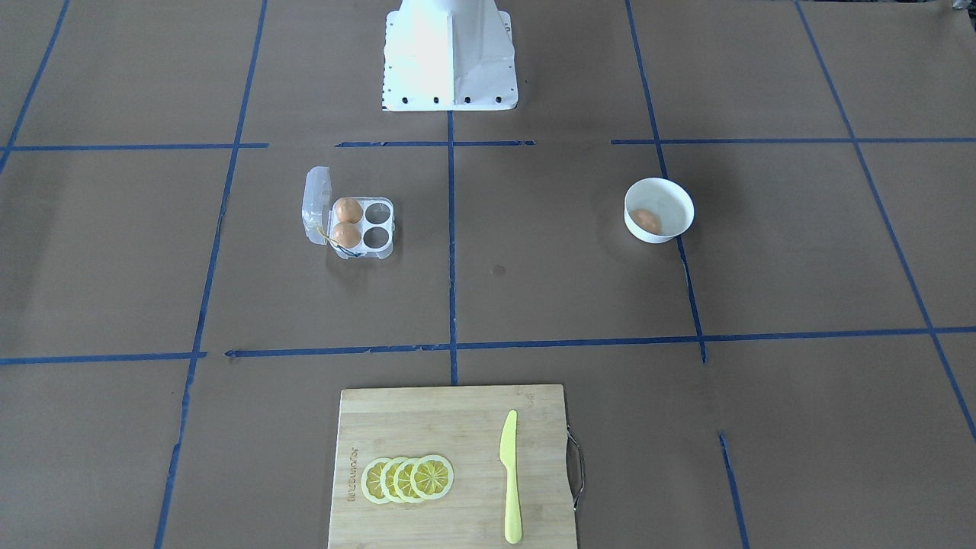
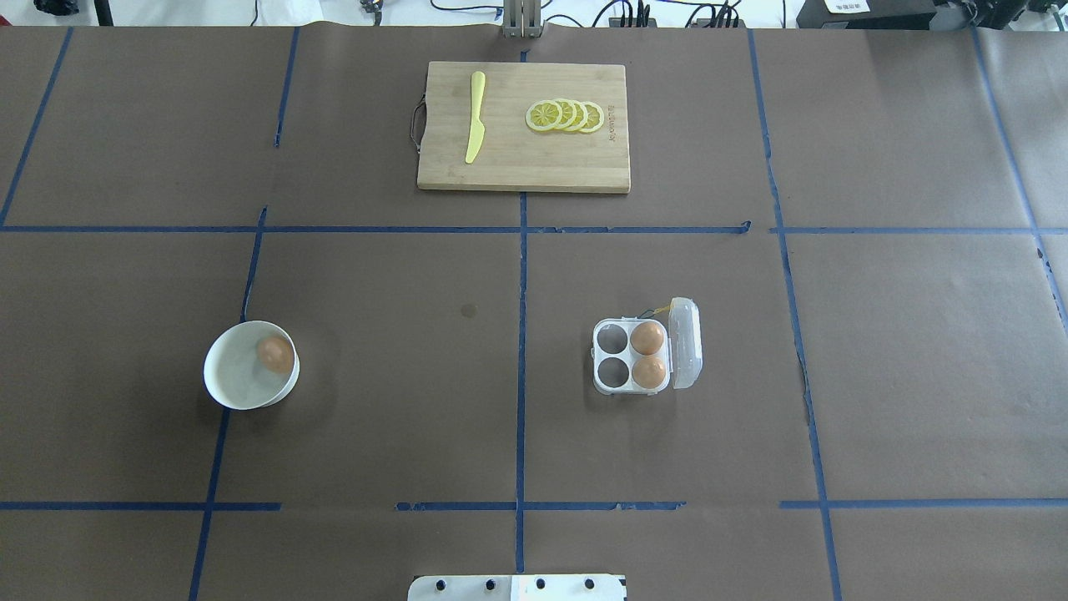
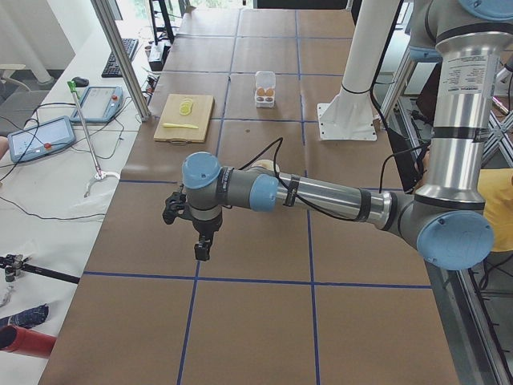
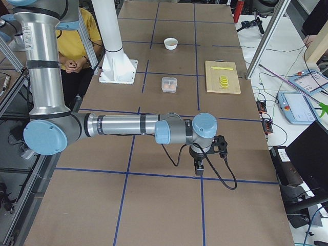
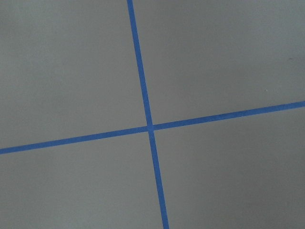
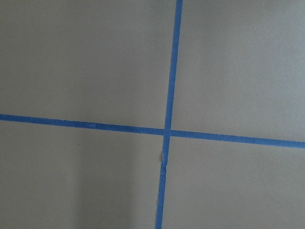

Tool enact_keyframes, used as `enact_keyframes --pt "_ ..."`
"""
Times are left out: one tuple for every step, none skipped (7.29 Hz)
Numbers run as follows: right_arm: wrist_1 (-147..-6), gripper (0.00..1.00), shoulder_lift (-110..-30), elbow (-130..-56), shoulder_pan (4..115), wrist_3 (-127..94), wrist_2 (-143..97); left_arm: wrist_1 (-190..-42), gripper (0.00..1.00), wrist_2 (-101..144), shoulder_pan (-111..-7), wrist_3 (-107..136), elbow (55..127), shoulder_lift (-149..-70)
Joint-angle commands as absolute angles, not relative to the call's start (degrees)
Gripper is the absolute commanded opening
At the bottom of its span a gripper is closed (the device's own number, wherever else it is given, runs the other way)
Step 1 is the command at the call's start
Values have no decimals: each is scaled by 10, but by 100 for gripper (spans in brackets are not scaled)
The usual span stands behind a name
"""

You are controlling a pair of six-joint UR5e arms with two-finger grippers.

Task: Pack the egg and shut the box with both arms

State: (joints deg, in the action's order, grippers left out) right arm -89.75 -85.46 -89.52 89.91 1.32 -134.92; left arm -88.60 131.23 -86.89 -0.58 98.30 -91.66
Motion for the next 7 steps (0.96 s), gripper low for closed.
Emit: enact_keyframes --pt "-905 100 -851 -900 899 13 -1350 -892 100 1314 -868 -6 989 -928" --pt "-901 100 -854 -901 899 14 -1351 -902 100 1313 -867 1 977 -931" --pt "-899 100 -860 -902 899 19 -1351 -904 100 1314 -867 1 995 -929" --pt "-888 100 -876 -899 899 15 -1352 -905 100 1316 -867 1 1010 -917" --pt "-872 100 -883 -897 899 13 -1384 -921 100 1317 -842 1 1011 -922" --pt "-843 100 -889 -896 896 14 -1394 -952 100 1324 -820 1 1011 -921" --pt "-810 100 -891 -896 880 15 -1392 -960 100 1339 -810 2 1011 -918"
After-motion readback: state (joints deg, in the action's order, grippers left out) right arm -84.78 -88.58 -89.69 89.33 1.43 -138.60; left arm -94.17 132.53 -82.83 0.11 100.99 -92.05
